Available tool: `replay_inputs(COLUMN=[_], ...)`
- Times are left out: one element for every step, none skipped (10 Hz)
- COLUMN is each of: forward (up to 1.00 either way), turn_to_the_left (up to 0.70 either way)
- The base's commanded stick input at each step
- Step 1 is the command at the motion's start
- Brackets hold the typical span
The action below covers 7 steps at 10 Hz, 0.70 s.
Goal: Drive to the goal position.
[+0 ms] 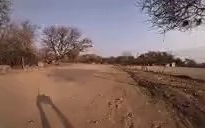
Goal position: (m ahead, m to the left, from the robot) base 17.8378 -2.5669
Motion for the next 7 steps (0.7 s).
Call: replay_inputs(forward=[0.7,0.7,0.7,0.7,0.7,0.7,0.7], turn_to_the_left=[0.0,0.0,0.0,0.0,0.0,0.0,0.0])
